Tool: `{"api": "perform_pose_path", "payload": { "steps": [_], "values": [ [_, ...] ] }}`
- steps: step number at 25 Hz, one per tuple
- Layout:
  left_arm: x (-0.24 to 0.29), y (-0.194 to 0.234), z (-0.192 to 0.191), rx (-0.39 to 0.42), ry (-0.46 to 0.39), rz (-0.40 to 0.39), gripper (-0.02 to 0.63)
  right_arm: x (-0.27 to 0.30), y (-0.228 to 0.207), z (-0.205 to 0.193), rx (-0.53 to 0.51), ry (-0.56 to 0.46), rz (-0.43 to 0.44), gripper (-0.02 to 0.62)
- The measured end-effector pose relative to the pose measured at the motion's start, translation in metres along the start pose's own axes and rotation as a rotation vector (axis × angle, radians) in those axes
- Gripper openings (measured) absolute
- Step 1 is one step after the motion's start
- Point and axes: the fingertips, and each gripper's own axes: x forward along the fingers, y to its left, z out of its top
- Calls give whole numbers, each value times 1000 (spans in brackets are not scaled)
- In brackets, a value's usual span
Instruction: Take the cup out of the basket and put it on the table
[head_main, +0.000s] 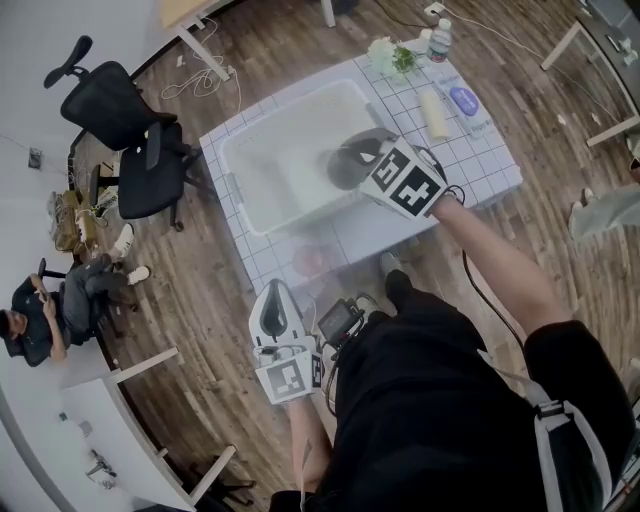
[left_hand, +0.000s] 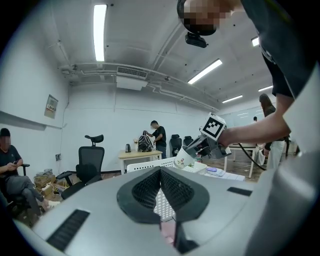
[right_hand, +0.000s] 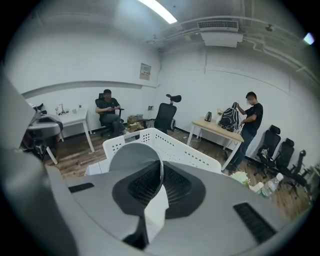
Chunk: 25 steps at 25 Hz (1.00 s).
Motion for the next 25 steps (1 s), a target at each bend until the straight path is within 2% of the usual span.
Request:
{"api": "perform_pose_path", "payload": {
  "steps": [9,16,25],
  "values": [
    [-16,-17,0,-4,-38,-98,8,-59,39,-4,79,-111,-49,25],
    [-31,-31,-4,-6,-58,-179,9,-95,69,-26,157,-137,-87,25],
    [-52,-31,-3,-25,-69,-217,8,-126,111,-36,195,-201,-84,25]
  ]
}}
